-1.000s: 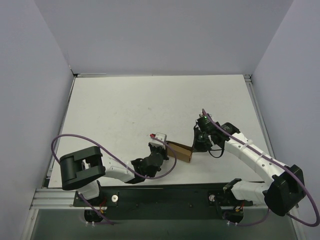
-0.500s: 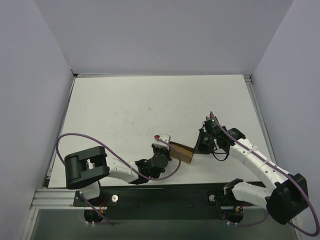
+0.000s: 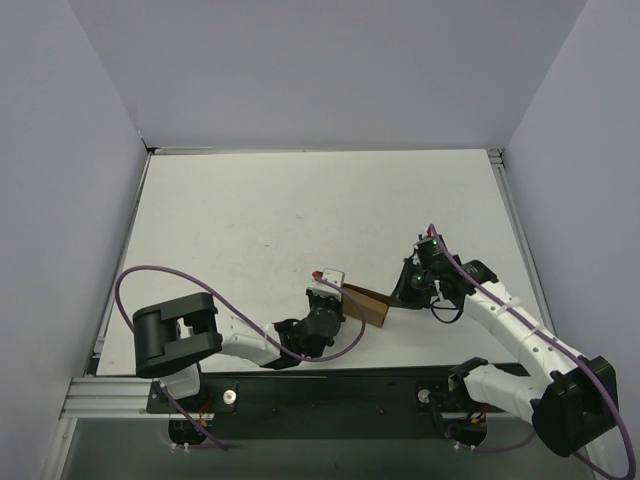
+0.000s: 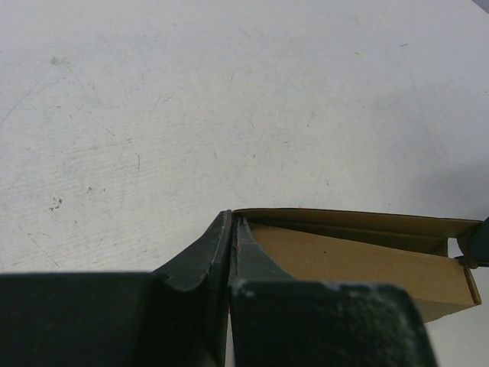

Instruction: Fold the paper box

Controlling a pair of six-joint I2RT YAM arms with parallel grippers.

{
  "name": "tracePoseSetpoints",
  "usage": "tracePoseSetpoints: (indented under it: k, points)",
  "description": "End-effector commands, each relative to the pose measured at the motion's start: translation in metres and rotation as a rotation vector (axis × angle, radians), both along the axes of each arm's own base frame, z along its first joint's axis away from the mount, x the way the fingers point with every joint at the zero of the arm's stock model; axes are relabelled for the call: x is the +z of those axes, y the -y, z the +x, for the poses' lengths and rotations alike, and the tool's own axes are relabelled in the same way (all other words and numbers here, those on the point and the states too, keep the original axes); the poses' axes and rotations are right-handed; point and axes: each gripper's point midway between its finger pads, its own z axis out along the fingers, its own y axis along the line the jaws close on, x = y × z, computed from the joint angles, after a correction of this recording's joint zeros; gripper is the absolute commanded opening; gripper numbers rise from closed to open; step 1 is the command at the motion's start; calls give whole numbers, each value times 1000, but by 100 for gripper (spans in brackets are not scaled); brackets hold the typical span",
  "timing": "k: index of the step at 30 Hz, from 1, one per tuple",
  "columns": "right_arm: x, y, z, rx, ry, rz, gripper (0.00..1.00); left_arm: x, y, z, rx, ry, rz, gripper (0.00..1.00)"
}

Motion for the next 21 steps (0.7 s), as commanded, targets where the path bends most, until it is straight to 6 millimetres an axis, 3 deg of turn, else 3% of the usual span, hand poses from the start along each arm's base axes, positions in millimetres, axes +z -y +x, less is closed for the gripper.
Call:
tracePoseSetpoints:
  k: [1, 21]
  points:
    - [17, -11, 9, -1, 57, 93, 0, -117, -49, -47, -178, -213, 489, 0]
    - [16, 4, 10, -45, 58, 133, 0, -120, -49, -47, -176, -216, 512, 0]
